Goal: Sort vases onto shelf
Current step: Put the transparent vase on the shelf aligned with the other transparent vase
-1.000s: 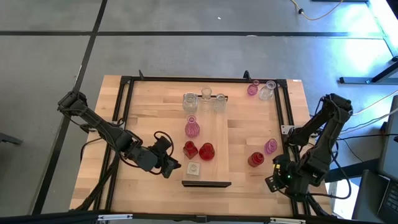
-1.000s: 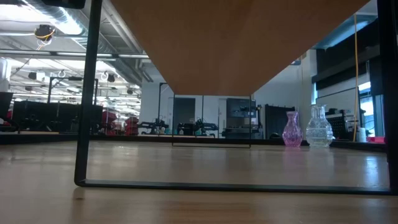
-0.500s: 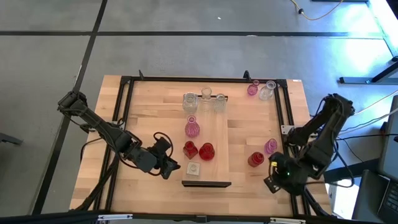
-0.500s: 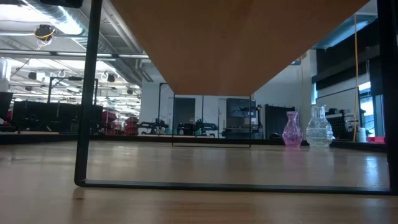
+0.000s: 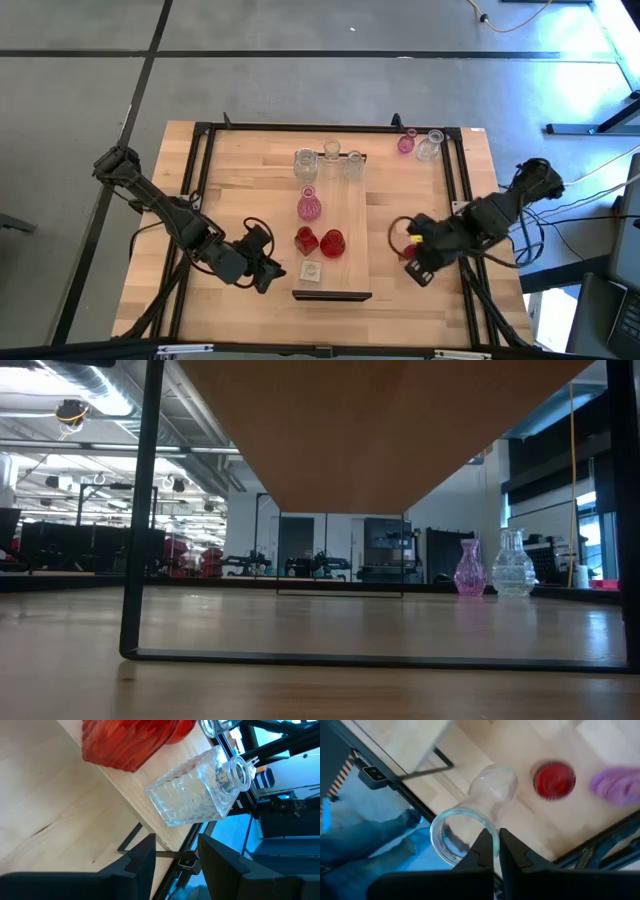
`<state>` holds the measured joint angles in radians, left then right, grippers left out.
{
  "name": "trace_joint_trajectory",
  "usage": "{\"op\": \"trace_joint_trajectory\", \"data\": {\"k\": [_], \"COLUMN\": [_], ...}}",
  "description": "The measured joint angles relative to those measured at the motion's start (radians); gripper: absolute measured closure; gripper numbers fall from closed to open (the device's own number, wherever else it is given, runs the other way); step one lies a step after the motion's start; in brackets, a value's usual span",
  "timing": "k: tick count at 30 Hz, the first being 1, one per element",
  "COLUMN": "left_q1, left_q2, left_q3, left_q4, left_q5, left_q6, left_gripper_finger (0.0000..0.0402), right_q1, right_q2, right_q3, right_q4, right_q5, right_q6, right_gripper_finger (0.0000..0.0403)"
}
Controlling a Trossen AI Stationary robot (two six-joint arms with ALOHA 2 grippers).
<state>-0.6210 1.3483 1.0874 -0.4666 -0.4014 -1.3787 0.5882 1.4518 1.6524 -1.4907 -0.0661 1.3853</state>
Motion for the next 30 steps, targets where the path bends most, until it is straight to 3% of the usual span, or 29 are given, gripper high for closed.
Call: {"op": "trace_joint_trajectory", "data": {"k": [11, 24, 30], "left_q1": [-0.042, -0.042, -0.043], "left_q2": [0.000, 0.000, 0.000], "left_q3": [0.000, 0.000, 0.000], "left_q4": [-0.028, -0.030, -0.031], "left_q5": [-0.058, -0.059, -0.060], "left_q6": [-0.036, -0.052, -0.052], "left_gripper_finger": [0.0262, 0.0263, 0.0263], "right_q1": [-0.139, -0.199, -0.197], "right_q2": [0.152, 0.252, 0.272], "right_q3": [0.303, 0.391, 0.408], "right_q4": [-0.080, -0.069, 0.040], "right_q5": [-0.041, -0.090, -0.110], "right_q6": [-0.276, -0.445, -0.480], "right_gripper_finger": [0.0403, 0.0403, 0.0403]}}
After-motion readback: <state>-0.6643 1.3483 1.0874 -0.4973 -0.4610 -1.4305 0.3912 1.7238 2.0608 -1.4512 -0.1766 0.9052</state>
